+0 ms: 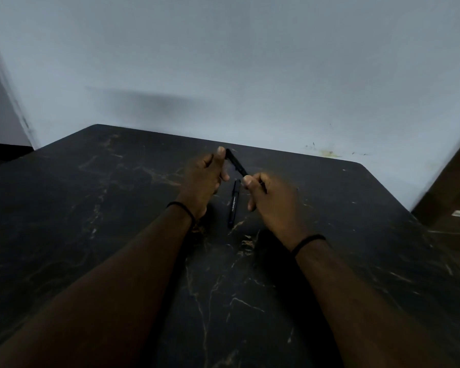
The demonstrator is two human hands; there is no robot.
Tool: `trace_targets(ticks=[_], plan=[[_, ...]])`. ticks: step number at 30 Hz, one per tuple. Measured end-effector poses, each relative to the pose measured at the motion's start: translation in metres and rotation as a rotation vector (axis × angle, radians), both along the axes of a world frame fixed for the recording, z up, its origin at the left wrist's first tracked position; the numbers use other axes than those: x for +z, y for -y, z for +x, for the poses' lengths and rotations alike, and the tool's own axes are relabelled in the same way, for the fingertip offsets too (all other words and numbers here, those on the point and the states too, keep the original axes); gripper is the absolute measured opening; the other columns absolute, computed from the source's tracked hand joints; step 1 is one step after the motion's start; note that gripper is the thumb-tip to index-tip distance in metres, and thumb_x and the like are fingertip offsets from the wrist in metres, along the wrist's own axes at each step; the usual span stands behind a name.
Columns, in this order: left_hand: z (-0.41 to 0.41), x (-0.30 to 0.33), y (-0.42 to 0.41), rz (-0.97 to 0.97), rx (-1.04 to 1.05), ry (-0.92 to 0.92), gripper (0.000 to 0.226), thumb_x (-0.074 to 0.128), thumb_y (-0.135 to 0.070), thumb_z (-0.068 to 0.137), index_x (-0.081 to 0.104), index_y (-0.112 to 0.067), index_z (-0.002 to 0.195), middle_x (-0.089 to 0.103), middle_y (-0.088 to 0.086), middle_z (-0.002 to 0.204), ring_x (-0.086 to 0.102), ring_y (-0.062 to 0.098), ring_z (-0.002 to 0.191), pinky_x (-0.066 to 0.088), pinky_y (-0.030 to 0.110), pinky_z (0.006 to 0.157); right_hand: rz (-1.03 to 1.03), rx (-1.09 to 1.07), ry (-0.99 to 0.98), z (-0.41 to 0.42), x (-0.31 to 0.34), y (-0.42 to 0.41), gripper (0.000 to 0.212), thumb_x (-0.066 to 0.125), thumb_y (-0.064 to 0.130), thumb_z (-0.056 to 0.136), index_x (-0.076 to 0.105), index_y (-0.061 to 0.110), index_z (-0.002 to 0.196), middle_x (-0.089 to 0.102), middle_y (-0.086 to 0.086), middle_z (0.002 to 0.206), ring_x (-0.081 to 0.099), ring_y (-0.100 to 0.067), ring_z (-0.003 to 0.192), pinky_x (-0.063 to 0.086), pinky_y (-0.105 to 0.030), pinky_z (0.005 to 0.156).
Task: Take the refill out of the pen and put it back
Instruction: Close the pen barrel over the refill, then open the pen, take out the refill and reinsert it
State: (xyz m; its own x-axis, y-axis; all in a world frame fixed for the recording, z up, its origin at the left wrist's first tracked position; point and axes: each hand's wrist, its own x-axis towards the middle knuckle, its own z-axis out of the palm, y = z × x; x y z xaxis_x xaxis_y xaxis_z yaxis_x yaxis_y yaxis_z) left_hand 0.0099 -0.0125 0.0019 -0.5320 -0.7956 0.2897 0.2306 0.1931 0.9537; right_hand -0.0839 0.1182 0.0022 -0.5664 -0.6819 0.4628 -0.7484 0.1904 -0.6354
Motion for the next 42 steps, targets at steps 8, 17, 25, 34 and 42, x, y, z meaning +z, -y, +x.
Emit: trace_targets(ticks=[8,17,25,34,42], plan=[[-0.007,-0.010,-0.002,-0.782,0.278,0.782,0.066,0.041,-0.072,0.089,0.043,-0.017,0.051,0.044,-0.004,0.049,0.040,0.013,0.043,0.031,0.023,0.048,-0.244,-0.180,0.046,0.006,0.008,-0.009,0.023,0.044,0.040,0.102,0.049,0.019,0.096,0.070,0.004,0.080,0.064,-0.014,0.070,0.054,-0.038,0.065],[-0.005,-0.004,0.000,-0.642,0.242,0.863,0.030,0.053,-0.037,0.093,0.064,-0.012,0.079,0.062,0.004,0.075,0.059,0.018,0.067,0.051,0.032,0.063,-0.280,-0.207,0.068,0.000,0.000,-0.006,0.018,0.063,0.040,0.094,0.065,0.023,0.100,0.068,0.008,0.086,0.064,-0.009,0.077,0.056,-0.032,0.071],[0.006,-0.005,0.016,-0.117,0.467,0.262,0.030,0.053,-0.025,0.092,0.049,-0.013,0.065,0.048,0.002,0.058,0.052,0.021,0.055,0.046,0.038,0.058,0.140,-0.188,-0.077,0.010,-0.007,0.004,0.029,0.053,0.045,0.093,0.057,0.023,0.074,0.059,0.007,0.066,0.058,-0.012,0.064,0.039,-0.027,0.053],[0.006,-0.003,0.012,-0.108,0.472,0.275,0.026,0.052,-0.027,0.093,0.047,-0.017,0.070,0.048,0.002,0.062,0.050,0.023,0.060,0.055,0.050,0.066,0.303,-0.236,-0.262,0.026,-0.004,0.024,0.022,0.051,0.033,0.092,0.056,0.013,0.083,0.067,-0.010,0.097,0.062,-0.030,0.091,0.034,-0.030,0.066],[0.004,-0.003,0.010,-0.106,0.462,0.281,0.024,0.052,-0.028,0.091,0.045,-0.019,0.070,0.046,0.000,0.062,0.049,0.022,0.061,0.052,0.047,0.060,0.320,-0.235,-0.319,0.022,-0.009,0.029,0.035,0.047,0.042,0.097,0.062,0.011,0.104,0.067,-0.011,0.106,0.063,-0.031,0.098,0.043,-0.035,0.075]])
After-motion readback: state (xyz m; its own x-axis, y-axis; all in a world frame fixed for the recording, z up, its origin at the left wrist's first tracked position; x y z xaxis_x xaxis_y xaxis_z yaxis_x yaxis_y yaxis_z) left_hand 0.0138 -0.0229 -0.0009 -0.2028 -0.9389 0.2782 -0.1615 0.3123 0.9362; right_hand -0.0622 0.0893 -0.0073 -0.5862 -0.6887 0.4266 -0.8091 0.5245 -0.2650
